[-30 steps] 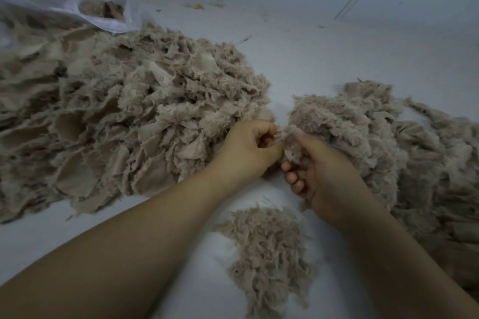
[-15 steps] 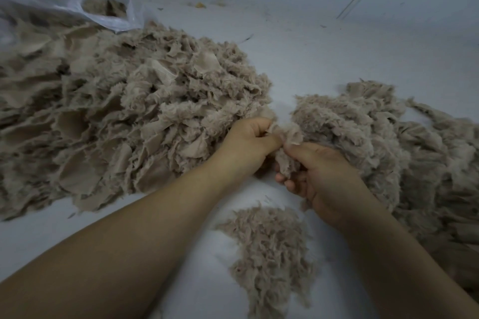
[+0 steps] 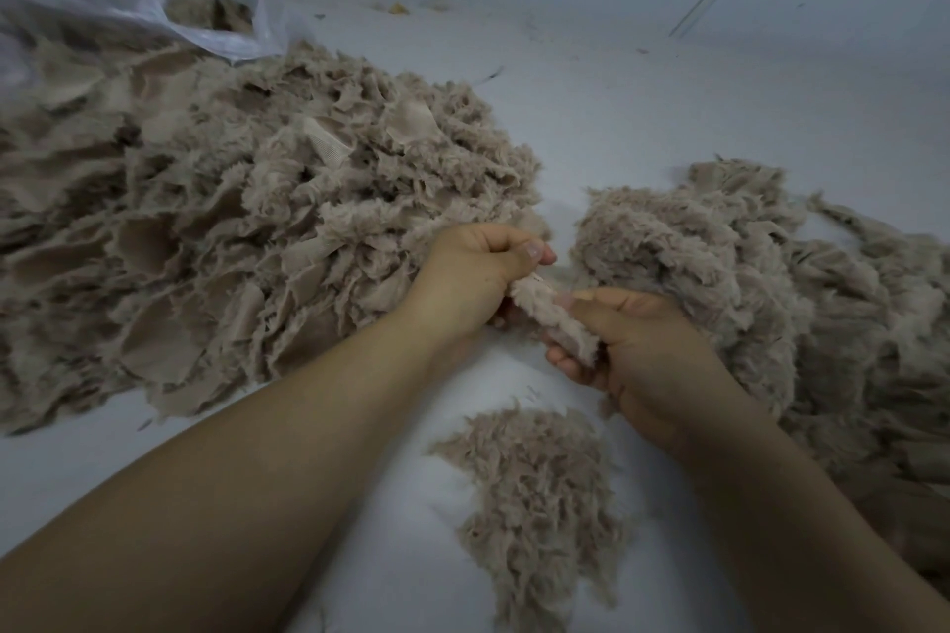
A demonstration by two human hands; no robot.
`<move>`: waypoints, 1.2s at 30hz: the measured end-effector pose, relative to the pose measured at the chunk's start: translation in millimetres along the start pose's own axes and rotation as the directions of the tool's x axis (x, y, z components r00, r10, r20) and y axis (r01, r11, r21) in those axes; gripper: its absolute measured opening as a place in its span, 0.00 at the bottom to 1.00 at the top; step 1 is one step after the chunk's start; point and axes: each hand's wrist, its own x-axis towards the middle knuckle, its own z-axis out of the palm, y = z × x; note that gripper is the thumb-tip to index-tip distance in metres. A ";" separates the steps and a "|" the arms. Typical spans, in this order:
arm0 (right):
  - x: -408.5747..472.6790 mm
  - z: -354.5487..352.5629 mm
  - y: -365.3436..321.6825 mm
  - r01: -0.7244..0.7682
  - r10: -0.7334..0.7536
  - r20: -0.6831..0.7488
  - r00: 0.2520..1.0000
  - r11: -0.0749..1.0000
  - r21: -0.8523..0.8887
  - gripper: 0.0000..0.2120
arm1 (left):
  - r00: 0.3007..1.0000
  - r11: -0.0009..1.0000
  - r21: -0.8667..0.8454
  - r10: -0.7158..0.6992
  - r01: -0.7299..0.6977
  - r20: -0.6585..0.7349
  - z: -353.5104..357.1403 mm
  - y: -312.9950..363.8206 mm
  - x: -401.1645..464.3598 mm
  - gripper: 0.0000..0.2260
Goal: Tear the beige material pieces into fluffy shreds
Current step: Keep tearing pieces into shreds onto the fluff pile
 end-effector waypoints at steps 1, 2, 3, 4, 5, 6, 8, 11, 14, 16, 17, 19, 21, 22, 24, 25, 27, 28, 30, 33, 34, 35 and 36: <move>0.2 0.5 0.3 0.002 -0.002 -0.007 1.000 1.000 0.007 0.08 | 1.000 1.000 -0.014 0.001 -0.001 -0.012 0.3 0.3 -0.3 0.12; 0.3 0.7 0.5 0.004 -0.004 -0.009 1.000 1.000 0.012 0.08 | 1.000 0.999 -0.036 0.003 -0.004 -0.027 0.6 0.3 -0.4 0.11; 0.0 1.3 0.2 0.000 0.000 -0.012 1.000 1.000 0.014 0.08 | 0.999 0.998 -0.058 0.006 -0.009 -0.046 1.7 0.3 -0.5 0.10; 0.3 1.1 0.2 -0.002 0.002 -0.013 1.000 1.000 0.011 0.08 | 0.998 0.997 -0.072 0.015 -0.019 -0.066 2.1 -0.3 0.0 0.09; -0.1 2.1 -0.4 -0.003 0.003 -0.010 1.000 1.000 0.002 0.08 | 0.996 0.997 -0.068 0.034 -0.039 -0.078 2.2 -1.2 0.8 0.09; -0.3 2.2 -0.3 0.001 -0.001 -0.001 1.000 1.000 -0.012 0.09 | 0.996 0.997 -0.045 0.060 -0.064 -0.072 2.0 -1.9 1.6 0.08; -0.7 1.7 1.2 0.025 -0.024 0.019 1.000 0.998 -0.054 0.15 | 0.993 0.993 0.002 0.116 -0.116 -0.005 2.9 -2.6 1.2 0.06; -2.2 -0.2 5.5 0.091 -0.079 0.068 0.995 0.975 -0.205 0.18 | 0.987 0.991 -0.028 0.134 -0.132 0.087 6.5 -3.4 -1.6 0.05; -0.4 -2.6 6.5 0.090 -0.076 0.070 0.995 0.970 -0.228 0.17 | 0.986 0.986 -0.005 0.167 -0.167 0.011 5.7 -4.4 -0.2 0.06; 1.0 -2.6 5.6 0.081 -0.069 0.061 0.996 0.973 -0.216 0.15 | 0.978 0.981 0.019 0.195 -0.194 -0.072 4.3 -5.6 1.5 0.07; 1.3 -2.0 5.0 0.081 -0.070 0.061 0.996 0.976 -0.204 0.15 | 0.974 0.979 0.023 0.203 -0.202 -0.096 4.6 -5.8 1.3 0.08; 1.1 -2.4 4.9 0.076 -0.064 0.066 0.996 0.975 -0.207 0.19 | 0.969 0.979 -0.003 0.199 -0.202 -0.146 5.7 -5.8 0.8 0.09; 0.4 -2.9 4.8 0.063 -0.050 0.060 0.997 0.970 -0.234 0.21 | 0.956 0.982 -0.048 0.165 -0.182 -0.241 1.9 -4.1 3.7 0.09; 0.5 -3.0 4.5 0.059 -0.048 0.052 0.998 0.970 -0.235 0.21 | 0.946 0.984 -0.051 0.152 -0.174 -0.285 -2.3 -2.9 6.3 0.09; 2.0 -2.4 3.6 0.060 -0.056 0.027 0.998 0.979 -0.194 0.21 | 0.940 0.985 -0.062 0.137 -0.164 -0.312 -9.9 -0.1 10.5 0.10; 2.9 -1.7 3.1 0.059 -0.059 0.005 0.998 0.986 -0.154 0.22 | 0.949 0.985 -0.081 0.120 -0.149 -0.291 -11.7 1.0 11.1 0.10; 4.0 -0.1 3.3 0.044 -0.046 -0.045 0.998 0.997 -0.059 0.22 | 0.985 0.992 -0.095 0.067 -0.083 -0.160 -11.7 3.5 8.0 0.10; 3.6 0.8 3.7 0.037 -0.039 -0.055 0.998 0.999 -0.034 0.21 | 0.998 0.996 -0.081 0.038 -0.042 -0.049 -10.8 4.3 6.0 0.10; 3.3 1.9 4.6 0.033 -0.034 -0.051 0.998 0.999 -0.028 0.16 | 0.983 1.000 0.005 -0.014 0.014 0.180 -11.2 6.4 3.6 0.15; 2.4 0.6 4.4 0.058 -0.059 -0.052 0.997 0.998 -0.023 0.13 | 0.945 0.956 0.292 -0.086 -0.011 0.317 -12.6 12.5 3.4 0.28; 1.5 0.5 3.8 0.071 -0.073 -0.051 0.996 0.997 -0.036 0.13 | 0.943 0.934 0.355 -0.091 -0.030 0.320 -11.6 13.3 3.2 0.26; 0.8 0.5 3.6 0.083 -0.086 -0.046 0.995 0.995 -0.053 0.12 | 0.949 0.925 0.379 -0.087 -0.036 0.303 -10.4 12.7 3.8 0.22; 0.2 0.4 3.6 0.090 -0.092 -0.045 0.995 0.994 -0.063 0.11 | 0.958 0.927 0.374 -0.083 -0.026 0.273 -10.2 11.4 5.0 0.17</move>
